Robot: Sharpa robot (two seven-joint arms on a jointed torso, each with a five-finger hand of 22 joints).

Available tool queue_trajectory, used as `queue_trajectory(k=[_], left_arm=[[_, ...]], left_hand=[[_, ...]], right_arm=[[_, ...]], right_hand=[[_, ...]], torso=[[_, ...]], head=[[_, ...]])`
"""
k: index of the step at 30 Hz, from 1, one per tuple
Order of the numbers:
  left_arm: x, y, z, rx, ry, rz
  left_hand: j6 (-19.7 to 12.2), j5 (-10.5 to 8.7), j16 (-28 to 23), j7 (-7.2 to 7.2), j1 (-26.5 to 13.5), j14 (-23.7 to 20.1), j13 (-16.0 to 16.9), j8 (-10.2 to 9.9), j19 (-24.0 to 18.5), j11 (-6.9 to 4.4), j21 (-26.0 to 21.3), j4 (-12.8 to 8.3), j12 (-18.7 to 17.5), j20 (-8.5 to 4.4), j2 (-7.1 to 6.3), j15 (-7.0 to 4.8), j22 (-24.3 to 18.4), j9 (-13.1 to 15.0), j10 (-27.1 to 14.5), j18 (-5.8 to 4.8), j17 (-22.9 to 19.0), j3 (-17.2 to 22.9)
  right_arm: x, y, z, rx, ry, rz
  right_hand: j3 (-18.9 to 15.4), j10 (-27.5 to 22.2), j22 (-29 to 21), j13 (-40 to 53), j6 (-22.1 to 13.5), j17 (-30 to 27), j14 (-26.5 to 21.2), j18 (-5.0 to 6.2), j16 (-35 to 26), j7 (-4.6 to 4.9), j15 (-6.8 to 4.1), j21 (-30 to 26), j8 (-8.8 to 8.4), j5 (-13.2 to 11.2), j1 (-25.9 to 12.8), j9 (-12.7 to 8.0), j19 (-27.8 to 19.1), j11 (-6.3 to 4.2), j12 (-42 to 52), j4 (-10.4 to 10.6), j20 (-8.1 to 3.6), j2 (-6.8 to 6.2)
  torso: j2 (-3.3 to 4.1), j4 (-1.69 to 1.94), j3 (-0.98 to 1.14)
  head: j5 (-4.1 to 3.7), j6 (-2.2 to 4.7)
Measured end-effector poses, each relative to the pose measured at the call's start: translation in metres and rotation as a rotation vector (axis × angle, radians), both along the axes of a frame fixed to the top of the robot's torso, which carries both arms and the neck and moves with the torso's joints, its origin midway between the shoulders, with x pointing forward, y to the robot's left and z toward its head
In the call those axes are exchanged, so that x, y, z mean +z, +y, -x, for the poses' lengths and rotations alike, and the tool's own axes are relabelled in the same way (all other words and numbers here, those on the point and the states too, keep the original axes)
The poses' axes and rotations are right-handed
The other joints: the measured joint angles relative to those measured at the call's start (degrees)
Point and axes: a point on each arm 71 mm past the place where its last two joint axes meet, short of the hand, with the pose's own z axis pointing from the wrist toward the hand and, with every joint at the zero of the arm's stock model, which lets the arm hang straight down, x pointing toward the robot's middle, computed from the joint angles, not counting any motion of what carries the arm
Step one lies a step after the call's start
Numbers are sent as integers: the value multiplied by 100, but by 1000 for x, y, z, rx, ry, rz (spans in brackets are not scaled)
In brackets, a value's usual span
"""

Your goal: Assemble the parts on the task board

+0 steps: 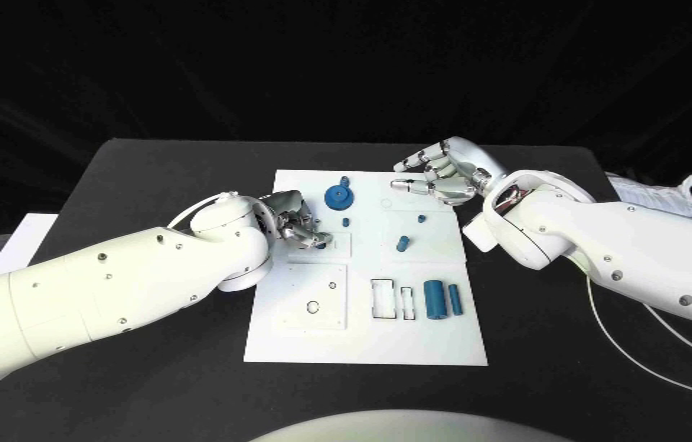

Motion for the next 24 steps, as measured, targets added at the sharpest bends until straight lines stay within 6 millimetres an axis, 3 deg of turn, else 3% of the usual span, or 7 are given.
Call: queue_trajectory(k=[24], left_arm=[[7,-3,-9,-16,48,-50]], left_hand=[[18,28,0,-21,-104,-21,60,-4,0,-1,23,127,68,1,1,-20,0,21,41,0,-1,-127]], right_arm=[[0,1,0,2,0,-1]], right_hand=[[-30,-20,-58,-26,0,-1,0,0,-22,0,0,-50,0,21,0,0,-21,-20,-51,16,-21,0]], torso=[[1,2,3]], head=[[-1,-11]])
